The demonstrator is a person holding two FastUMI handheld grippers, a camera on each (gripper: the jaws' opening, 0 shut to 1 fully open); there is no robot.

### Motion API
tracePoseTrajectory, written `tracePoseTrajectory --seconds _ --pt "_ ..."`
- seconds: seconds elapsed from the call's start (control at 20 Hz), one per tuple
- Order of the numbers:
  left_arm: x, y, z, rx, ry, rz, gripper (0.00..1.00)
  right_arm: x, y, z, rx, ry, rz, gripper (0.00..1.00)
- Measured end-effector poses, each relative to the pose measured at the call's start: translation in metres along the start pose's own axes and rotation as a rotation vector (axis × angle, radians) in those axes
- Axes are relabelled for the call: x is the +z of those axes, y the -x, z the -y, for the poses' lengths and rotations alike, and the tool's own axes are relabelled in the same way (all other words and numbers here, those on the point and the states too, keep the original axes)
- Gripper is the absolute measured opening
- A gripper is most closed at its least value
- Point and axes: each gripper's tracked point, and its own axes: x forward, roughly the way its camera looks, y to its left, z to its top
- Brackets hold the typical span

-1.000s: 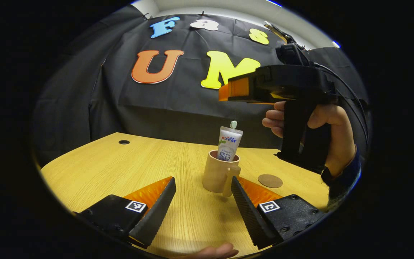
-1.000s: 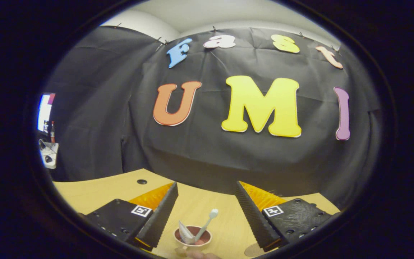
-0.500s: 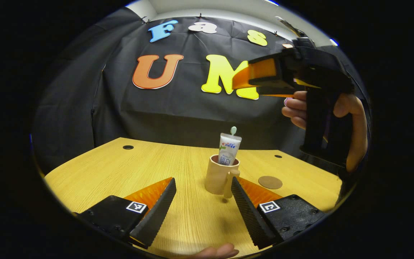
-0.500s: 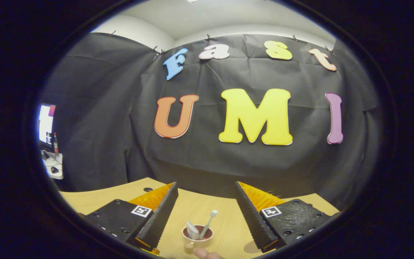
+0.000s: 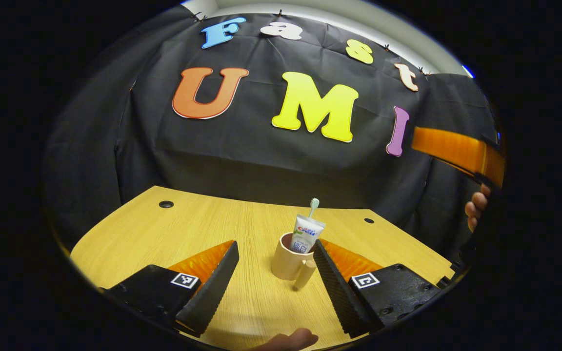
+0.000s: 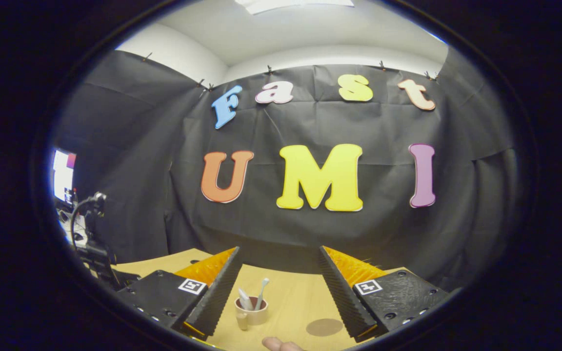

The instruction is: Put the toothbrush and toothpaste on the desktop into the cup, then pick up the cup and place it on the coaster on the desktop.

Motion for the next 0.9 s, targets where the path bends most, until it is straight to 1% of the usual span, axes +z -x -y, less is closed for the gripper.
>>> tracePoseTrajectory --seconds 0.1,0.15,0.25,0.35,0.45,0.6,0.7,0.85,0.9 --pt "0.006 -0.007 0.007 -0.012 -0.027 -0.051 0.98 -0.003 0.019 0.016 -0.020 0.006 -0.001 0.94" --pt "0.003 -0.013 0.012 -0.022 -0.038 -0.105 0.97 -0.006 0.028 0.023 -0.022 0.007 -0.003 0.94" --pt "-0.008 -0.022 0.014 -0.016 -0.054 -0.213 0.98 -0.016 0.046 0.042 -0.042 0.001 -0.016 0.94" --pt "-0.025 -0.032 0.015 0.006 -0.038 -0.348 0.97 -0.024 0.062 0.061 -0.061 -0.017 -0.028 0.94" --pt "-0.039 -0.044 0.028 -0.011 -0.005 -0.466 0.97 -0.030 0.078 0.080 -0.079 -0.038 -0.033 0.96" --pt "-0.054 -0.056 0.029 0.046 -0.059 -0.602 0.97 -0.040 0.098 0.111 -0.115 -0.085 -0.035 0.94" --pt "-0.064 -0.057 0.034 0.065 -0.058 -0.714 0.97 -0.046 0.108 0.132 -0.142 -0.112 -0.034 0.94" --pt "-0.065 -0.067 0.039 0.091 -0.066 -0.804 0.97 -0.057 0.120 0.158 -0.169 -0.147 -0.040 0.95" --pt "-0.068 -0.069 0.040 0.096 -0.071 -0.837 0.96 -0.061 0.125 0.162 -0.168 -0.154 -0.044 0.93"
